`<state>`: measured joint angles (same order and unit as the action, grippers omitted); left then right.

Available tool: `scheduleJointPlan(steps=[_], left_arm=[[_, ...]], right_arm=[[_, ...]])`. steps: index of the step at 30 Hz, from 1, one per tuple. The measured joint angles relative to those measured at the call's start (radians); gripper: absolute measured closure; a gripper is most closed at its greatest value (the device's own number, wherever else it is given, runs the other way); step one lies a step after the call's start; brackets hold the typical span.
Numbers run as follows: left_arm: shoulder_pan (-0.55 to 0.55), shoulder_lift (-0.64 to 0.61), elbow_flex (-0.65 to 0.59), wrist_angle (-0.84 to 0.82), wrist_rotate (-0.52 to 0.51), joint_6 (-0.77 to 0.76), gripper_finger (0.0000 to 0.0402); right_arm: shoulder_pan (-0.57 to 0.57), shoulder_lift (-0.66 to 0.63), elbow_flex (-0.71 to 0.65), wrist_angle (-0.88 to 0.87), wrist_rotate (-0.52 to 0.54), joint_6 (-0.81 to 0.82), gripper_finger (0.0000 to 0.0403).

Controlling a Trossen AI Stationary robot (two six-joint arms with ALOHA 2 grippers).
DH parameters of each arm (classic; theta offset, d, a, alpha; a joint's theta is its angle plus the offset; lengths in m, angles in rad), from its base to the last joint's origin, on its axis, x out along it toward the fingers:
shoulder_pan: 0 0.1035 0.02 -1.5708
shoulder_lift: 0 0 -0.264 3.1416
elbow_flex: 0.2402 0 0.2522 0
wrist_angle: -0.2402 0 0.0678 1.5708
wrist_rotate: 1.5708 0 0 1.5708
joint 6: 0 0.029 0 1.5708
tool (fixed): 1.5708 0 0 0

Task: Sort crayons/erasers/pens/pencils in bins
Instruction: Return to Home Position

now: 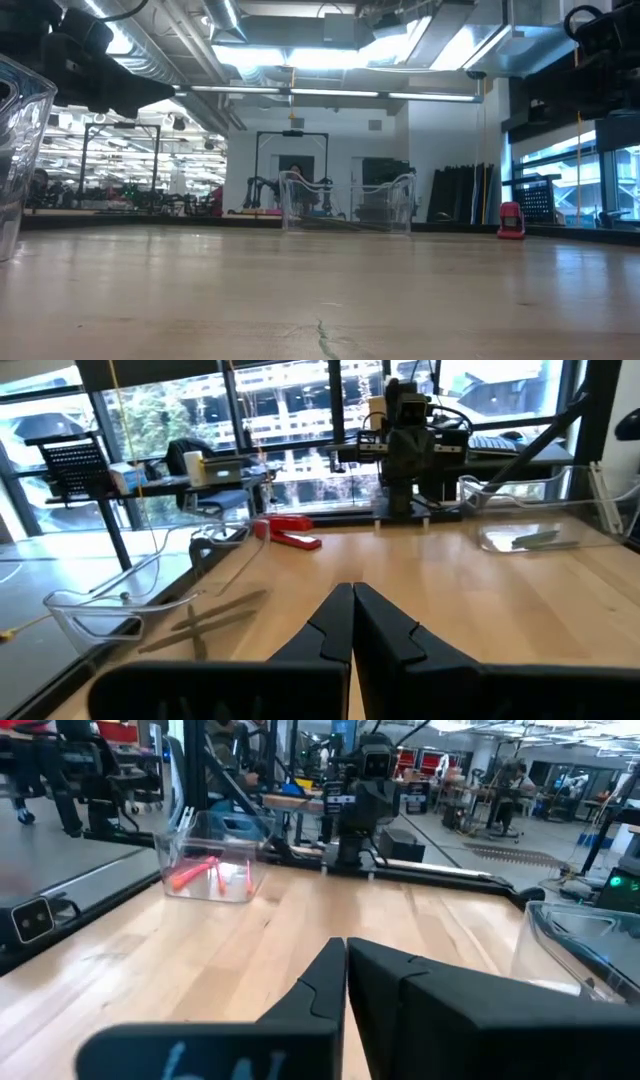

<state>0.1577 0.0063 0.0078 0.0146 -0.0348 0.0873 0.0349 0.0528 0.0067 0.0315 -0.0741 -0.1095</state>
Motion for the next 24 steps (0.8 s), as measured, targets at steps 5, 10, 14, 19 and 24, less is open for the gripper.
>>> scheduleJointPlan(steps=[5, 10, 14, 19, 24], left_arm=[[0.000, 0.000, 0.000, 0.000, -0.004, -0.003, 0.0402], [0.000, 0.000, 0.000, 0.000, -0.004, -0.003, 0.0402], [0.000, 0.000, 0.000, 0.000, -0.004, -0.004, 0.0402], [0.000, 0.000, 0.000, 0.000, -0.005, -0.004, 0.0402], [0.000, 0.000, 0.000, 0.000, -0.005, -0.004, 0.0401]], right_arm=[[0.000, 0.000, 0.000, 0.001, 0.001, -0.001, 0.0381], [0.000, 0.000, 0.000, 0.009, -0.043, 0.000, 0.0381], [0.000, -0.011, 0.000, 0.064, -0.259, 0.071, 0.0387], [0.000, -0.019, 0.000, 0.122, -0.531, 0.211, 0.0392], [0.000, -0.018, 0.000, 0.102, -0.627, 0.210, 0.0385]])
